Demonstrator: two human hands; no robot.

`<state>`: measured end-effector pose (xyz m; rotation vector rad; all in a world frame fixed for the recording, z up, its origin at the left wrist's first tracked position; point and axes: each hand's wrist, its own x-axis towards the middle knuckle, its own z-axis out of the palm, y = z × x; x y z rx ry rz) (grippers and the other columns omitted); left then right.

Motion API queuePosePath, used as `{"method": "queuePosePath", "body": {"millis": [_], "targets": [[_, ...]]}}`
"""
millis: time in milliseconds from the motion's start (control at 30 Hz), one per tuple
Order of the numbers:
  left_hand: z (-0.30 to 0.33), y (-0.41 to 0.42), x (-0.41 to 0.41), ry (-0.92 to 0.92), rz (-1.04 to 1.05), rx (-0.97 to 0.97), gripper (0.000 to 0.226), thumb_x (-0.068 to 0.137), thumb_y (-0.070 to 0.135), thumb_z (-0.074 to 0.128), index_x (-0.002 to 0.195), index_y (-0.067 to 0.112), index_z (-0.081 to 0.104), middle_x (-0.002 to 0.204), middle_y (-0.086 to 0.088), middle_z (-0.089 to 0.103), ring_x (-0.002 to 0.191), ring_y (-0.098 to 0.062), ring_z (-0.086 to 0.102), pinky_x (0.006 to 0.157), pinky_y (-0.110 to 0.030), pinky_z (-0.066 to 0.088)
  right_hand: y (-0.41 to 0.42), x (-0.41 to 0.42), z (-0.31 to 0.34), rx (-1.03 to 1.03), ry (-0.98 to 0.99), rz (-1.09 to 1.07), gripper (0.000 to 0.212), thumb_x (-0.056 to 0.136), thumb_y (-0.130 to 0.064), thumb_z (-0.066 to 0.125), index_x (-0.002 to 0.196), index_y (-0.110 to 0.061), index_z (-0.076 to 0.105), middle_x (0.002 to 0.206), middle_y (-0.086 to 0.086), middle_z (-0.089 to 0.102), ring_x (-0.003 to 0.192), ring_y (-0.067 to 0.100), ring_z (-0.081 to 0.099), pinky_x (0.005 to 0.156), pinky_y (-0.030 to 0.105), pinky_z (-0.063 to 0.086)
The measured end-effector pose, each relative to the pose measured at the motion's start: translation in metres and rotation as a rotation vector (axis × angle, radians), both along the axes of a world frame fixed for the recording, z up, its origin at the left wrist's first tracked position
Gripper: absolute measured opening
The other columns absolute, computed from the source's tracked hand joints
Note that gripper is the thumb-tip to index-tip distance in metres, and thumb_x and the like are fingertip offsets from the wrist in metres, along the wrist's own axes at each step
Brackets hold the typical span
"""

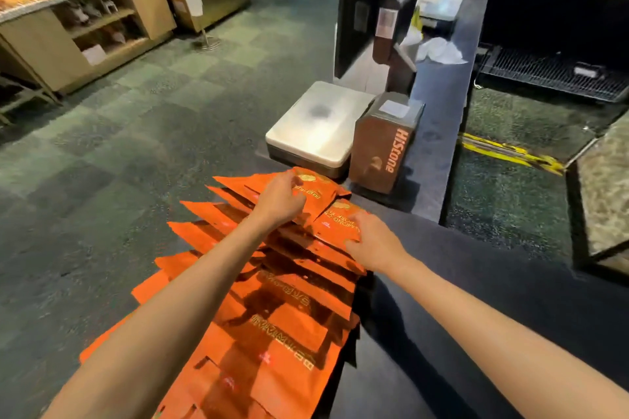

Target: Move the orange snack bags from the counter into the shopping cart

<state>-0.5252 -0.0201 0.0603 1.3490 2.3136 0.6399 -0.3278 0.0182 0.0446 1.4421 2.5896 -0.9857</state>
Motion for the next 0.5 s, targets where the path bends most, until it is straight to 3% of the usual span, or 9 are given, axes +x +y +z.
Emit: {"method": "queuePosePath", "body": {"millis": [167,333,500], "targets": [[-0.034,0.034,-0.006,0.166,-0.166,-0.265,0.065,0.079,0.044,0.063,0.136,0.020,0.043,0.142,-0.010,0.042,0.128,-0.030,0.042,0.106,-0.046,0.037,0.009,-0.019,-0.037,-0.043,-0.181,0.095,0.075,0.081,-0.041,0.061,0.145,-0.022,0.028,0.149,0.008,0.035,0.133,0.031,0.039,0.104,0.046,0.043],[-0.056,0.049,-0.012,0.291,-0.215,-0.661,0.098,0.066,0.069,0.066,0.145,0.026,0.024,0.155,-0.010,0.020,0.141,-0.045,0.013,0.113,-0.061,0.016,0.015,-0.032,-0.060,-0.001,-0.209,0.094,0.059,0.086,-0.034,0.059,0.139,-0.021,0.037,0.139,0.010,0.044,0.127,0.034,0.044,0.101,0.046,0.044],[-0.065,0.054,-0.011,0.296,-0.204,-0.722,0.097,0.068,0.071,0.064,0.143,0.025,0.024,0.153,-0.010,0.023,0.138,-0.046,0.022,0.108,-0.060,0.026,0.015,-0.034,-0.060,0.088,-0.238,0.155,0.045,0.092,-0.027,0.051,0.134,-0.017,0.042,0.132,0.013,0.051,0.119,0.034,0.051,0.090,0.044,0.049]]}}
